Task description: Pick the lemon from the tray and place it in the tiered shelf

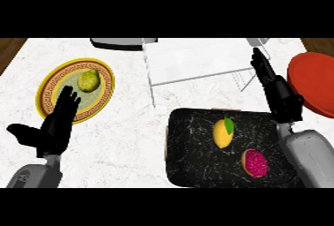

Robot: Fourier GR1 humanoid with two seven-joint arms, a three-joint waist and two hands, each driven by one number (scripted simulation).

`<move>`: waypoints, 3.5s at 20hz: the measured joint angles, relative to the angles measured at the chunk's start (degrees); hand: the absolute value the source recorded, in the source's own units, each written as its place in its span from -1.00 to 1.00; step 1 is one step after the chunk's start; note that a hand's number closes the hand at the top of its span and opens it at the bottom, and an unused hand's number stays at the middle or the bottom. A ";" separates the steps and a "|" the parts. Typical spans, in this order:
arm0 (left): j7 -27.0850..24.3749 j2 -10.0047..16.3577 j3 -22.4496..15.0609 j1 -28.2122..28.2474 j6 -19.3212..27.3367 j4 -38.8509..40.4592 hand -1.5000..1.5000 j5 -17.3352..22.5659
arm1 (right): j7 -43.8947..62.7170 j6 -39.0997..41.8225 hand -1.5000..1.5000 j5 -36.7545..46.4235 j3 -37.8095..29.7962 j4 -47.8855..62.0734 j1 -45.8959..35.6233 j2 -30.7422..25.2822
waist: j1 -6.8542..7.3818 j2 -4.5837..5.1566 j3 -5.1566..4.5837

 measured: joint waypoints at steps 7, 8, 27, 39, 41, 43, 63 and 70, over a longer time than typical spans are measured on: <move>3.77 3.63 0.59 -0.19 4.59 -6.60 0.00 -4.17 | 5.61 -0.83 -1.00 -0.01 0.28 0.02 -3.73 3.48 | -1.07 0.03 1.57; 4.69 3.90 0.39 -0.57 5.10 -7.30 0.00 -4.59 | 6.63 -3.16 -1.00 -0.16 -1.05 0.90 -3.49 4.38 | -1.28 0.06 1.67; 12.47 2.61 -3.10 2.62 10.89 -17.48 0.00 -10.61 | 29.18 19.64 -1.00 -3.74 3.28 -22.84 -3.55 -14.43 | -2.19 -0.25 1.68; 14.46 1.93 -2.87 1.28 10.55 -18.29 0.00 -11.90 | 57.75 25.56 -1.00 12.31 19.55 -24.73 -17.29 -10.88 | -1.49 0.17 1.77; 14.95 1.30 -2.96 0.65 10.86 -18.09 0.00 -12.40 | 58.69 25.55 -1.00 15.34 21.92 -23.36 -17.69 -9.02 | -1.59 0.20 1.79; 14.94 1.17 -2.68 0.96 10.76 -18.40 0.00 -12.60 | 59.30 25.73 -1.00 18.18 23.95 -22.14 -17.79 -7.91 | -1.62 0.22 1.81; 17.51 -0.40 1.01 2.24 7.52 -20.92 0.00 -15.06 | 56.16 30.75 -1.00 34.38 23.67 -14.00 -8.64 -3.06 | -2.01 0.25 1.89; 16.97 -2.35 2.34 3.07 5.78 -21.02 0.00 -16.88 | 52.13 32.53 -1.00 40.57 20.21 -13.00 -3.82 -0.46 | -2.05 0.27 1.89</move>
